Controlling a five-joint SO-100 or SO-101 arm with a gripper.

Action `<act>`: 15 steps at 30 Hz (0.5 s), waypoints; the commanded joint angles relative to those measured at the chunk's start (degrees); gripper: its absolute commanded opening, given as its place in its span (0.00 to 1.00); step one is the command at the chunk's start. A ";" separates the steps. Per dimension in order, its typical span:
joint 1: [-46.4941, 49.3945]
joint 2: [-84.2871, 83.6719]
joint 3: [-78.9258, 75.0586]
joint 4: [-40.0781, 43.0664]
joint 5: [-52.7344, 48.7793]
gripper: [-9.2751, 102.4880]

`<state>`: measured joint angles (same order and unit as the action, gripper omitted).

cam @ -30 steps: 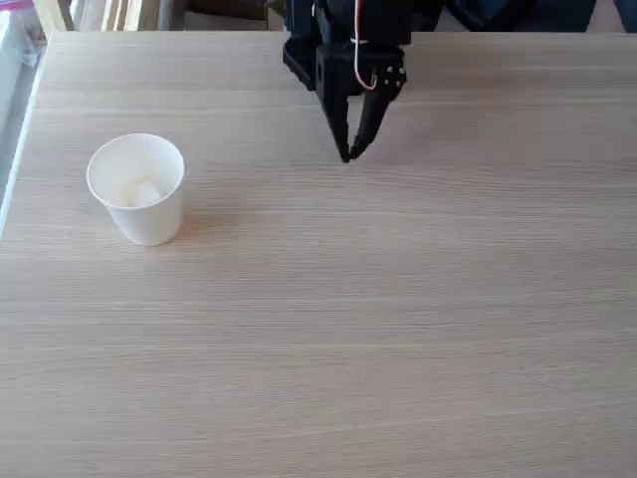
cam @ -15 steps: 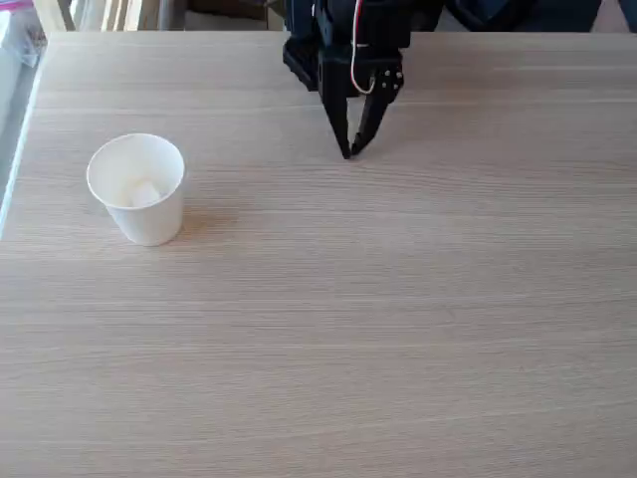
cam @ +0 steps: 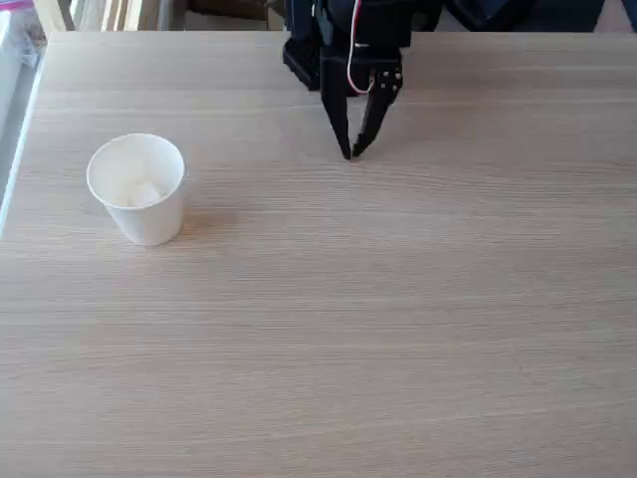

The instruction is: Grasp a block and put it in the bin.

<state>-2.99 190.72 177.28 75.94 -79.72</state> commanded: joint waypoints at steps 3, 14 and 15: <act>-0.53 0.18 0.79 -0.35 0.35 0.08; -0.79 0.18 0.79 0.26 -4.48 0.08; -0.97 0.18 0.79 0.26 -4.48 0.08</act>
<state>-3.52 190.72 177.28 76.38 -83.58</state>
